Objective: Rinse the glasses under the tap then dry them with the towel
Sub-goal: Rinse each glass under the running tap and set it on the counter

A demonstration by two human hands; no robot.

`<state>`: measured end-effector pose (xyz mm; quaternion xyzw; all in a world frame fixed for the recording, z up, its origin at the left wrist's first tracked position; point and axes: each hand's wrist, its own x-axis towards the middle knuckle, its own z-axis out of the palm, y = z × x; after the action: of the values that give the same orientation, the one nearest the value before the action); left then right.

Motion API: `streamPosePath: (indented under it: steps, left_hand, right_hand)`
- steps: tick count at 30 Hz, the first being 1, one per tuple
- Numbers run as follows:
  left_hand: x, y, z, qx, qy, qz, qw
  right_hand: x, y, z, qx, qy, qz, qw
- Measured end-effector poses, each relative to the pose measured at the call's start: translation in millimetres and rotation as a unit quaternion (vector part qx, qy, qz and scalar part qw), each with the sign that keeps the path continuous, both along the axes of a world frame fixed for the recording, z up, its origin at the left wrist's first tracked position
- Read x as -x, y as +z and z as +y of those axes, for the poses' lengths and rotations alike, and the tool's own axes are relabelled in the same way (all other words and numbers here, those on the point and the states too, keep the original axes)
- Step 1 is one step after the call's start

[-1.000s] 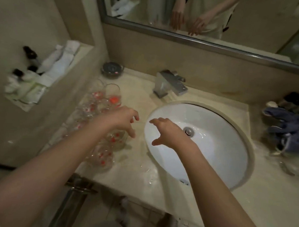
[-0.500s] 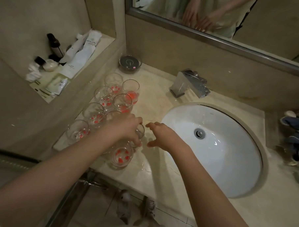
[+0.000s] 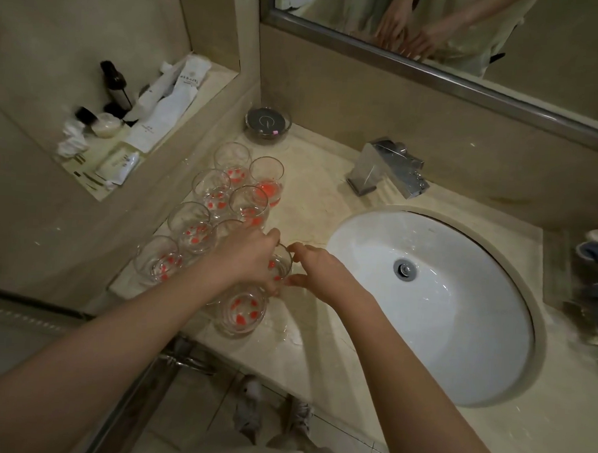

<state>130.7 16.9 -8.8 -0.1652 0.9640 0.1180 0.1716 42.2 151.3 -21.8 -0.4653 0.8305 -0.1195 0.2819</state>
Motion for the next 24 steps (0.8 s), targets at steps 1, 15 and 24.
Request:
streamPosePath:
  steps: [1,15,24]
  left_hand:
    - [0.7,-0.7,0.1,-0.004,0.004,0.003,1.000]
    - [62.6,-1.2,42.4,-0.264,0.172,0.111,0.943]
    - [102.6,-26.1,91.5,-0.594,0.331,0.178,0.712]
  right_hand:
    - [1.8,-0.5,1.0,0.002,0.000,-0.006,1.000]
    - [63.9,9.5,74.7,0.169,-0.225,-0.236,0.930]
    - [93.1,-2.3,112.5,0.232,-0.342,-0.358,0.837]
